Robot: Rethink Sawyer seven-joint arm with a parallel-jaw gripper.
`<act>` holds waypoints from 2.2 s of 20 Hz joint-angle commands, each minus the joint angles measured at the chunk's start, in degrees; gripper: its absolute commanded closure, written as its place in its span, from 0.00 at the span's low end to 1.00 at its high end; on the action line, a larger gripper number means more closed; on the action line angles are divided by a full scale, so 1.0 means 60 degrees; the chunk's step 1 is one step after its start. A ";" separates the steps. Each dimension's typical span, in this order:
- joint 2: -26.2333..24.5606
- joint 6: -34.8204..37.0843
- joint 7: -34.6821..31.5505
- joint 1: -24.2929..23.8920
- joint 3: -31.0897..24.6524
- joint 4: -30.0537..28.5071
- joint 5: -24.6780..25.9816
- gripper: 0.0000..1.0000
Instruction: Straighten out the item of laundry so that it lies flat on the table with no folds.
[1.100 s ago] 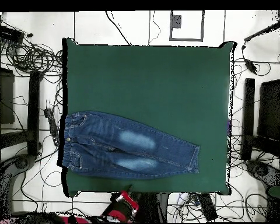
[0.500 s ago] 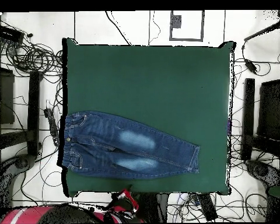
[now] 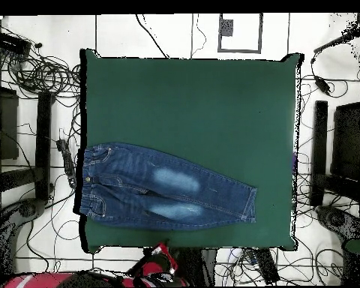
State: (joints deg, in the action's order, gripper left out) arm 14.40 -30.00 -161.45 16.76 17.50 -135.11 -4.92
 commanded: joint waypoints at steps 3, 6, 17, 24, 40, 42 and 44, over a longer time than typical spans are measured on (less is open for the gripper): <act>0.0519 0.1883 -0.0315 -0.0012 -0.0826 0.0781 -0.0459 0.00; 0.1483 0.2357 -0.0373 0.0053 -0.0711 0.0331 -0.0245 0.00; 0.2753 0.3485 0.0039 0.0058 -0.0035 0.0311 0.0344 0.00; 0.1891 0.3553 0.0472 -0.0740 -0.0089 0.1457 0.0980 0.00; -0.0214 0.2746 0.0484 -0.1529 0.0294 0.3646 0.1922 0.00; -0.0204 0.2866 0.0620 -0.1801 0.0151 0.3855 0.2254 0.00; -0.0197 0.3022 0.0725 -0.1978 0.0097 0.4078 0.2530 0.00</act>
State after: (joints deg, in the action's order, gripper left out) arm 17.04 -12.45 -161.44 6.35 21.41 -122.77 10.96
